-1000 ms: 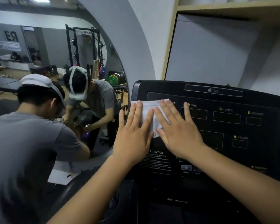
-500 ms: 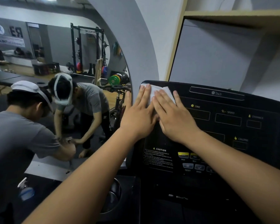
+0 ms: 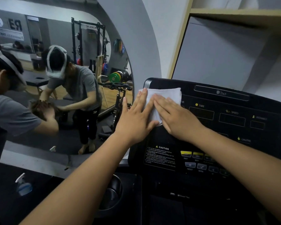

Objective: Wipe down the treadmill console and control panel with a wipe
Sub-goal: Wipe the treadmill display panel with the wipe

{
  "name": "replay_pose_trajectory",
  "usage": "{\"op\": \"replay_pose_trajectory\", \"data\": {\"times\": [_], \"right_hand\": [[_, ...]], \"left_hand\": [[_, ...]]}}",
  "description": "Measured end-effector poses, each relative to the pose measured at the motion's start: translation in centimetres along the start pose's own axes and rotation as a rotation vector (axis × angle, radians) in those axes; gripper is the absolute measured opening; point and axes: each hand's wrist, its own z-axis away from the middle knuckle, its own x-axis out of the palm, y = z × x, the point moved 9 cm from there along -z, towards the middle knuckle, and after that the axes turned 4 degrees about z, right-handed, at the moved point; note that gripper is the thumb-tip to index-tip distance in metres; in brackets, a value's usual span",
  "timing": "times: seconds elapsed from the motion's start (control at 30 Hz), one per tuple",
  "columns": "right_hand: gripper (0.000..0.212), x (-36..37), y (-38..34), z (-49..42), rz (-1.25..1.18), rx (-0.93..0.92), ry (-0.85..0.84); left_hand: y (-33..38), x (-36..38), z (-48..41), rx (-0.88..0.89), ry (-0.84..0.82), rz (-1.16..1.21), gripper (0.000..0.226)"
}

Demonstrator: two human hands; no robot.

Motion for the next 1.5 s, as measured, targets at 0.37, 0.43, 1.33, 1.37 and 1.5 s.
{"op": "replay_pose_trajectory", "data": {"times": [0.37,0.43,1.33,1.37,1.5], "right_hand": [[0.062,0.7,2.4,-2.0,0.058,0.213,-0.070],[0.060,2.1,-1.4,0.5,0.026,0.091,-0.088],[0.063,1.1,1.2,-2.5,0.007,0.028,-0.027],[0.063,1.1,1.2,-2.5,-0.046,0.038,-0.010],[0.062,2.6,-4.9,1.3,-0.104,-0.080,-0.046]], "left_hand": [[0.4,-4.2,1.2,0.034,0.233,0.147,0.056],[0.1,-4.9,2.0,0.037,0.303,0.189,0.053],[-2.0,-1.0,6.2,-0.368,0.131,0.264,0.096],[-2.2,-0.9,6.1,-0.374,0.124,0.256,0.097],[-2.0,-1.1,6.5,-0.271,0.151,0.321,0.085]]}}
